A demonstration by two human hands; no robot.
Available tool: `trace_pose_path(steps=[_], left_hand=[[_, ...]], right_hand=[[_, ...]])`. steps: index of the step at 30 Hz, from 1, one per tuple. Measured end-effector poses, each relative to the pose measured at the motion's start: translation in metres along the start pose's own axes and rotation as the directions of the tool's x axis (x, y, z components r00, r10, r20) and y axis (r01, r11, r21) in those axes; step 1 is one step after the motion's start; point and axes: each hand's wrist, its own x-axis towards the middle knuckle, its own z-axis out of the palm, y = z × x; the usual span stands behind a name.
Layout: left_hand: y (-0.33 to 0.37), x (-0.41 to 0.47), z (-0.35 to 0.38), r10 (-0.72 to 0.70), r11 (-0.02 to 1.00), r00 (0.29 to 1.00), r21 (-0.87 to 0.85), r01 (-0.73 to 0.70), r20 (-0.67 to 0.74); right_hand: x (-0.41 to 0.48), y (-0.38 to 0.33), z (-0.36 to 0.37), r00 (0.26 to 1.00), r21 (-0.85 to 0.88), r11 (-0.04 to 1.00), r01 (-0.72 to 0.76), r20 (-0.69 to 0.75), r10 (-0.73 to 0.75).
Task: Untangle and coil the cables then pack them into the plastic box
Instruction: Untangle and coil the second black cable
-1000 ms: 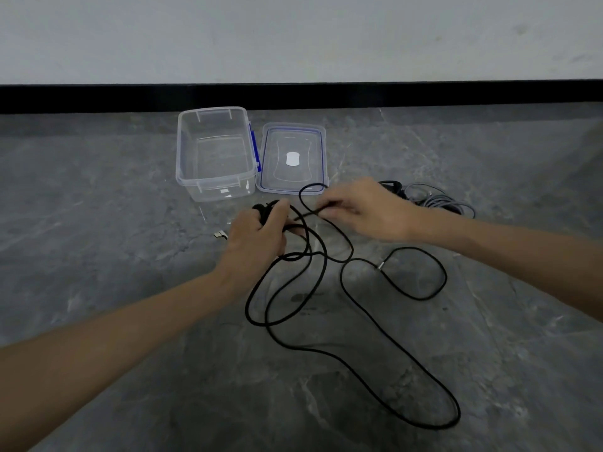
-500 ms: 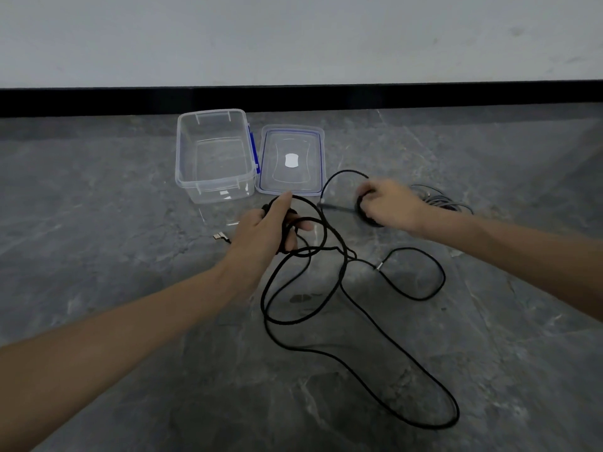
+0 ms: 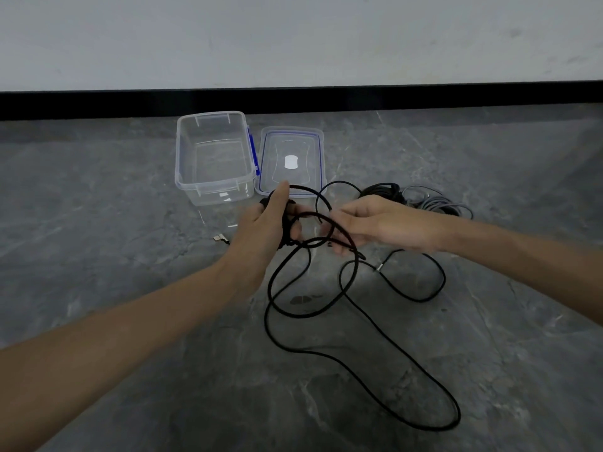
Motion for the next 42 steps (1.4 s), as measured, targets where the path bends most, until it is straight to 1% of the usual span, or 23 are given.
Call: trace_pose_path(steps=[2,4,7,10,12,15,17,19,22,24,25,28,31,34,35,37,38,40,41,42], left_hand=[[0.001,0.001,-0.004,-0.002,0.999,0.999,-0.038,0.0,-0.036],[0.006,0.004,-0.007,-0.016,0.996,0.998,-0.088,0.011,-0.055],[0.013,0.007,-0.011,-0.055,0.984,0.997,-0.17,0.046,-0.046],[0.015,0.007,-0.011,-0.058,0.981,0.998,-0.187,0.055,-0.009],[0.015,0.007,-0.008,-0.048,0.985,0.999,-0.168,0.05,0.014],[0.017,0.004,-0.005,-0.047,0.987,0.999,-0.156,0.05,0.021],[0.019,0.004,-0.004,-0.044,0.985,0.999,-0.168,0.048,0.022],[0.02,0.004,-0.004,-0.042,0.984,0.999,-0.172,0.046,0.026],[0.021,0.002,-0.002,-0.036,0.984,0.999,-0.171,0.043,0.04],[0.021,0.001,-0.002,-0.035,0.984,0.998,-0.173,0.043,0.053],[0.022,0.001,-0.002,-0.034,0.982,0.998,-0.182,0.044,0.059],[0.027,0.002,-0.002,-0.017,0.973,0.997,-0.229,0.032,0.069],[0.032,0.002,-0.001,0.015,0.96,0.997,-0.279,0.008,0.08],[0.032,0.0,0.002,0.027,0.963,0.994,-0.269,0.002,0.102],[0.032,-0.001,0.003,0.028,0.965,0.994,-0.261,0.001,0.105],[0.031,-0.002,0.005,0.026,0.968,0.994,-0.25,0.002,0.109],[0.031,-0.002,0.007,0.024,0.97,0.994,-0.245,0.003,0.109],[0.029,-0.003,0.009,0.021,0.973,0.994,-0.232,0.005,0.109],[0.028,-0.003,0.01,0.024,0.975,0.994,-0.222,0.001,0.108],[0.026,-0.003,0.01,0.031,0.979,0.994,-0.204,-0.009,0.103]], right_hand=[[-0.006,0.002,-0.006,0.999,-0.071,0.996,0.044,0.021,-0.043],[-0.007,0.01,-0.011,0.998,-0.078,0.996,0.045,-0.028,-0.047],[-0.006,0.027,-0.012,0.996,-0.154,0.987,-0.035,-0.089,0.021],[-0.004,0.046,-0.004,0.982,-0.239,0.958,-0.16,-0.136,0.13],[-0.003,0.051,0.004,0.976,-0.29,0.933,-0.213,-0.106,0.189],[-0.003,0.05,0.018,0.968,-0.345,0.912,-0.224,0.029,0.248],[-0.004,0.046,0.021,0.952,-0.397,0.884,-0.248,0.071,0.299],[-0.003,0.045,0.02,0.939,-0.459,0.848,-0.266,0.075,0.336],[-0.001,0.047,0.018,0.942,-0.542,0.795,-0.272,0.02,0.336],[-0.001,0.046,0.015,0.933,-0.59,0.752,-0.293,-0.003,0.36],[-0.001,0.045,0.014,0.918,-0.627,0.716,-0.306,0.005,0.397],[-0.006,0.049,0.018,0.841,-0.745,0.577,-0.336,0.039,0.54],[-0.011,0.071,0.028,0.791,-0.822,0.47,-0.323,0.038,0.611],[-0.014,0.084,0.035,0.75,-0.86,0.384,-0.335,0.003,0.662],[-0.014,0.086,0.036,0.754,-0.864,0.382,-0.328,0.004,0.657],[-0.014,0.088,0.036,0.782,-0.844,0.427,-0.325,0.014,0.623],[-0.012,0.087,0.035,0.799,-0.814,0.474,-0.335,0.021,0.601],[-0.009,0.083,0.031,0.85,-0.69,0.626,-0.362,0.032,0.526],[-0.008,0.078,0.029,0.881,-0.607,0.705,-0.366,0.018,0.473],[-0.007,0.071,0.027,0.91,-0.539,0.762,-0.36,-0.022,0.415]])
